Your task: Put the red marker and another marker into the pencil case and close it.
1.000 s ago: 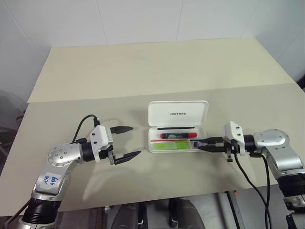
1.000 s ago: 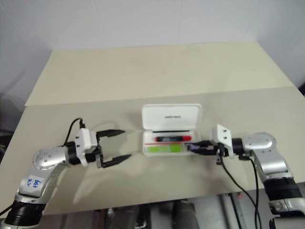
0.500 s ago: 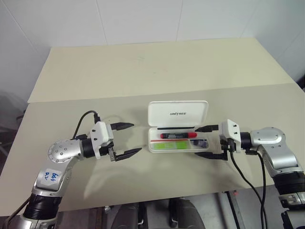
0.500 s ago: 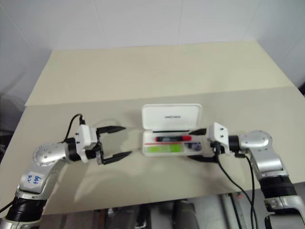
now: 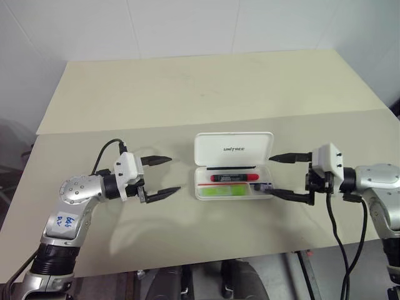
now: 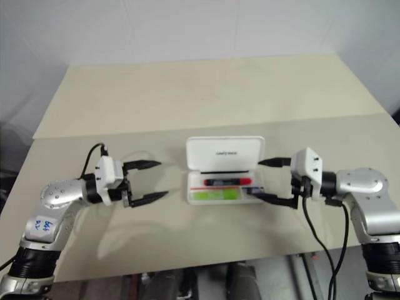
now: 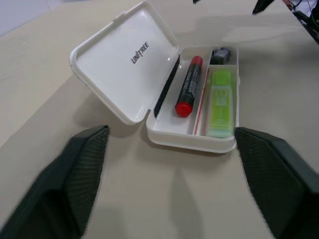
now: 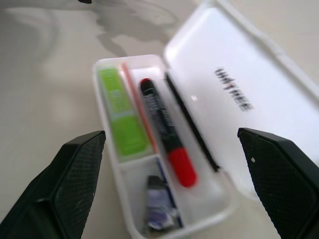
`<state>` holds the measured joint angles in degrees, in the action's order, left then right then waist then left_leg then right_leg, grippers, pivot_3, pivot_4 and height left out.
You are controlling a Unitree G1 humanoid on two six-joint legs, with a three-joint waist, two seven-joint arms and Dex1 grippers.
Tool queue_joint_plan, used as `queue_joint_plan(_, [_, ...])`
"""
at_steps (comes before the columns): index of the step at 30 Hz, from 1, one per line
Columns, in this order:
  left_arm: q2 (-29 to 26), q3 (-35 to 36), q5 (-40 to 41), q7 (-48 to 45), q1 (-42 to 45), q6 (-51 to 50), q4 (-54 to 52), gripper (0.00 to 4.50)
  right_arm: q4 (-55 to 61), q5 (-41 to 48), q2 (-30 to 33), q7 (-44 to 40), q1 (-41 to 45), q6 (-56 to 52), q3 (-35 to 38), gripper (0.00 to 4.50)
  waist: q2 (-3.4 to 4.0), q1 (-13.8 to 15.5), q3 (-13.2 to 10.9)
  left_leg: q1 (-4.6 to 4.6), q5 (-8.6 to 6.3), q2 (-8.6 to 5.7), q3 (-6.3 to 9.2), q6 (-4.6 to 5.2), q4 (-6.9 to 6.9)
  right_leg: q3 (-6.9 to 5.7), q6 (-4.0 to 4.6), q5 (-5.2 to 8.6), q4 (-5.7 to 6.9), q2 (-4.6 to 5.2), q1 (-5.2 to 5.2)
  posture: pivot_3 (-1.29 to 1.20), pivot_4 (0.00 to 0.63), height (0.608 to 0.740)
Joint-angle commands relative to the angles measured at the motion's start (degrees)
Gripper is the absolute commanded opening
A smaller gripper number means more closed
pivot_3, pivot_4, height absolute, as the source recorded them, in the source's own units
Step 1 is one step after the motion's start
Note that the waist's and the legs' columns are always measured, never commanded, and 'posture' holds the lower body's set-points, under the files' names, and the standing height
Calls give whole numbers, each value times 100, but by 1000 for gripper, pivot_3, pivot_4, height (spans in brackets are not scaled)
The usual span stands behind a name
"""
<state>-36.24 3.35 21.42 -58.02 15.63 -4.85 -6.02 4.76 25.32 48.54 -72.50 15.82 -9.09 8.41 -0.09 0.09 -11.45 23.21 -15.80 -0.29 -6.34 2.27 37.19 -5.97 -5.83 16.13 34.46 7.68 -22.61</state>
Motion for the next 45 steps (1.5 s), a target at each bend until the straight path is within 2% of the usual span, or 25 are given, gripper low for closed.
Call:
queue_joint_plan(1, [100,9,68,-73,273,169,164,2550,266,172,195,79,-198,-12,474,4500,0,2,0,0,0,0,-2,0,0,0,0,0,1,0,0,0,150,740])
queue_joint_plan(8, [270,-191,-89,-216,722,414,704,86,323,95,237,355,-463,70,781,4500,-1,89,-1,-1,1,0,-6,3,7,-2,-2,-1,5,-2,1,0,150,740])
queue_joint_plan(11, [313,-233,-188,-169,833,505,874,35,365,97,229,413,-498,84,760,4500,-1,95,-1,-1,2,0,-6,2,6,-2,-2,-1,7,-2,0,0,150,740])
queue_joint_plan(20, [897,-526,-1087,874,1602,684,1765,35,245,21,191,522,-337,174,609,4500,-5,142,-2,1,3,0,-9,11,18,-5,-6,-4,11,-2,2,0,150,740])
queue_joint_plan(27, [1416,-906,-1734,1353,2590,902,3002,35,274,-60,35,642,-237,234,436,4500,-10,133,-4,2,16,-1,-16,38,20,-21,-9,-6,22,-7,1,0,150,740])
queue_joint_plan(33, [1695,-940,-1583,958,2962,1361,3314,35,381,-81,-93,790,-324,267,401,4500,-19,137,-10,5,15,-1,-21,42,24,-36,-14,-8,26,-8,0,0,150,740])
queue_joint_plan(45, [1405,-1126,-1293,-407,2782,1929,2828,35,644,78,-108,922,-534,65,493,4500,-20,137,-10,4,13,0,-24,44,35,-33,-14,-8,16,-5,0,0,150,740])
